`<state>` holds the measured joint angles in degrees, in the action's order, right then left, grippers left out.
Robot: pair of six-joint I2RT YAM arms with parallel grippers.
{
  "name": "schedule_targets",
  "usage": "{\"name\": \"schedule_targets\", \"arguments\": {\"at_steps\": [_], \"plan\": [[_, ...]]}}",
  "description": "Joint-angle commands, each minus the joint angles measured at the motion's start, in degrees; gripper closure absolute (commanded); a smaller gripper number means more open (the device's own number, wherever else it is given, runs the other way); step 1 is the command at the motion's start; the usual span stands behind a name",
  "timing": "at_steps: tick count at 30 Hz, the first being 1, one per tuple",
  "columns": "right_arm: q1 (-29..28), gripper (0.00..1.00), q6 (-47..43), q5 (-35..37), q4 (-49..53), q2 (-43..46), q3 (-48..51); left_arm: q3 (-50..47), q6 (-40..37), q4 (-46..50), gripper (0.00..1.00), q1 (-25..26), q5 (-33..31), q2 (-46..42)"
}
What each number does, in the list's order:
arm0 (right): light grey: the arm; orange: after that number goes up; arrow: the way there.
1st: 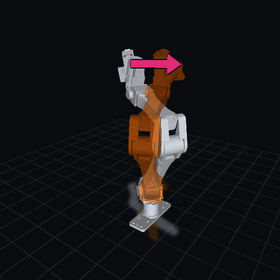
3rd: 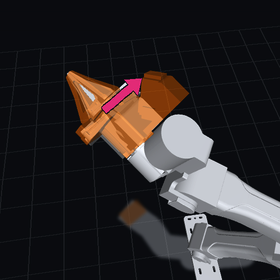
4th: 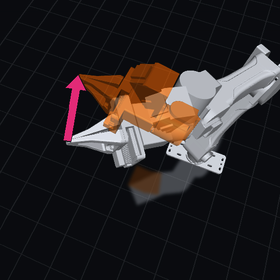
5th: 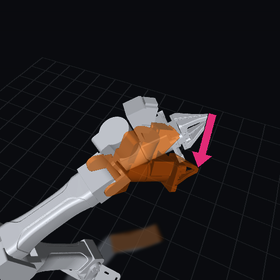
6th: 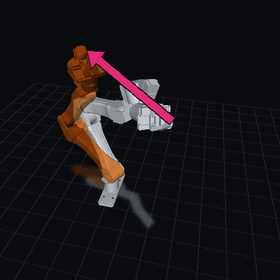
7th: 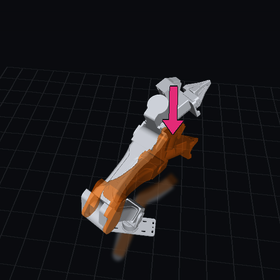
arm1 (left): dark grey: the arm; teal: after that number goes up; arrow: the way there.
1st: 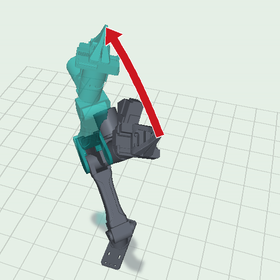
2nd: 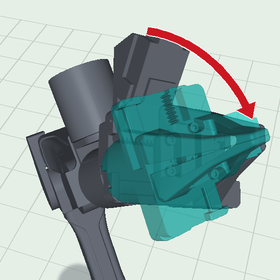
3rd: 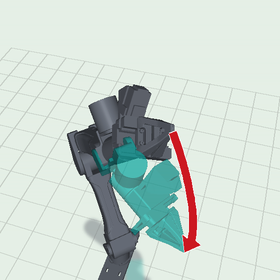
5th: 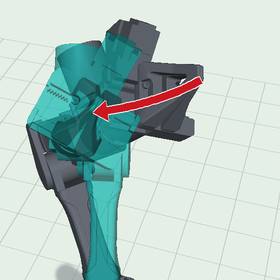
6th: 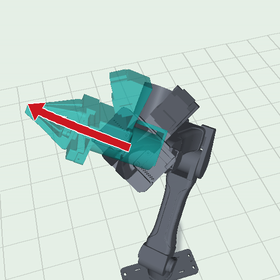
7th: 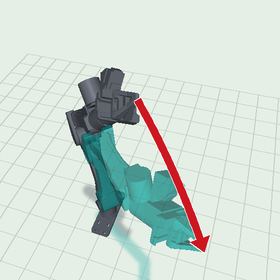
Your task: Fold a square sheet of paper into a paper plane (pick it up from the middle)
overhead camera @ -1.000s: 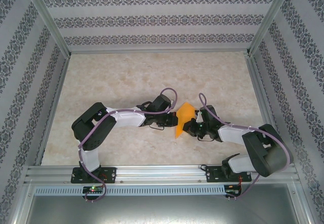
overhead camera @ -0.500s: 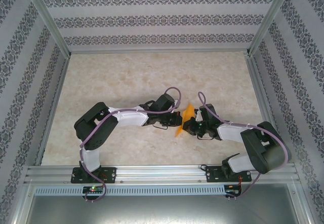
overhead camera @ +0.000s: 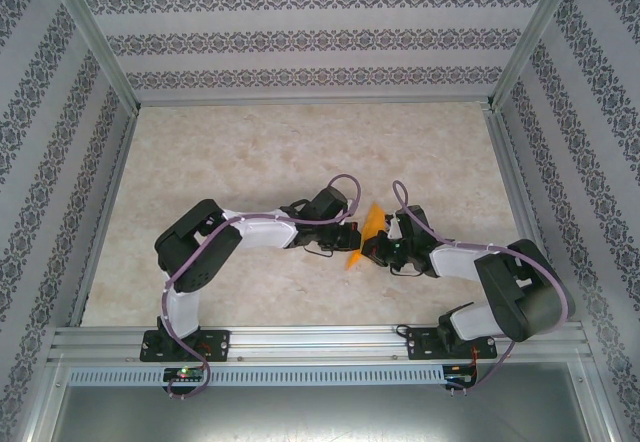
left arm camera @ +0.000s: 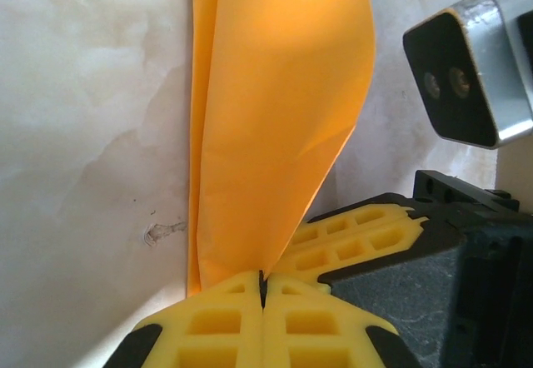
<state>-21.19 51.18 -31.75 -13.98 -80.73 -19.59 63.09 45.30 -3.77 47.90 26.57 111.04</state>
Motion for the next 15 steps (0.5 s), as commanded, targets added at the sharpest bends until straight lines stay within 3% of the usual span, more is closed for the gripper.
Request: {"name": "schedule_targets", "arguments": {"at_steps": [1,15], "plan": [[0.40,0.96,0.33,1.01,-1.15,-0.56,1.88,0.98,1.05,-0.57,1.00,0.70,-0.52,2.55],[0.80,0.97,2.45,-0.96,-6.57,-0.56,3.10,0.91,1.41,-2.44,1.00,0.53,0.08,6.02]]}}
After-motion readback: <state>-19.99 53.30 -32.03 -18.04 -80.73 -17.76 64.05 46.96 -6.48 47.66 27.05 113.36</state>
